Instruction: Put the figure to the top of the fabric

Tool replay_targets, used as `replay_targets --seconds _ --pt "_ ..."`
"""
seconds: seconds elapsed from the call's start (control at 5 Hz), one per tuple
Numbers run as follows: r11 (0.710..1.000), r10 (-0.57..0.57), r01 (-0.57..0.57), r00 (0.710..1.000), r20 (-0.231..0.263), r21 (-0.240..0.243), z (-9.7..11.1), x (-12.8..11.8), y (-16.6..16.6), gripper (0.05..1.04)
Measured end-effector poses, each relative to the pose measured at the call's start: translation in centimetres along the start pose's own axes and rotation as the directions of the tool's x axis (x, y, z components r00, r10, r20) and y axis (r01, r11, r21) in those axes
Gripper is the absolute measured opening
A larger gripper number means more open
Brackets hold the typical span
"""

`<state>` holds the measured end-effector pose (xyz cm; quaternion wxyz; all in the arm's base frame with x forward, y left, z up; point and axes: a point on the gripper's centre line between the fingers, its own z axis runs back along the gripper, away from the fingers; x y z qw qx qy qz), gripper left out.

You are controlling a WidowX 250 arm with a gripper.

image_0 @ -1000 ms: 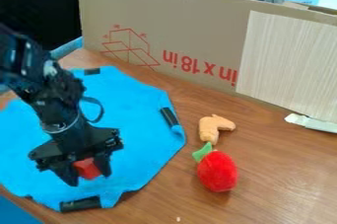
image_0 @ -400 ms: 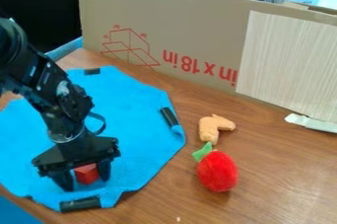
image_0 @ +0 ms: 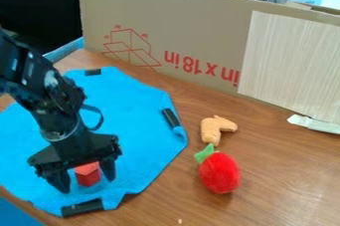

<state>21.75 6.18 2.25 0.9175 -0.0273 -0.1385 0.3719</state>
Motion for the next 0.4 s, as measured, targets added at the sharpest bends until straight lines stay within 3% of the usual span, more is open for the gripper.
replay_targets --seconds 0.2,0.4 --pt "0.997 -0.071 0.070 0.997 -0.005 -0.036 2.3 -0.1 -0.1 0.999" --pt "0.988 -0.157 0.157 0.987 -0.041 -0.007 5.2 1.3 0.7 0.999"
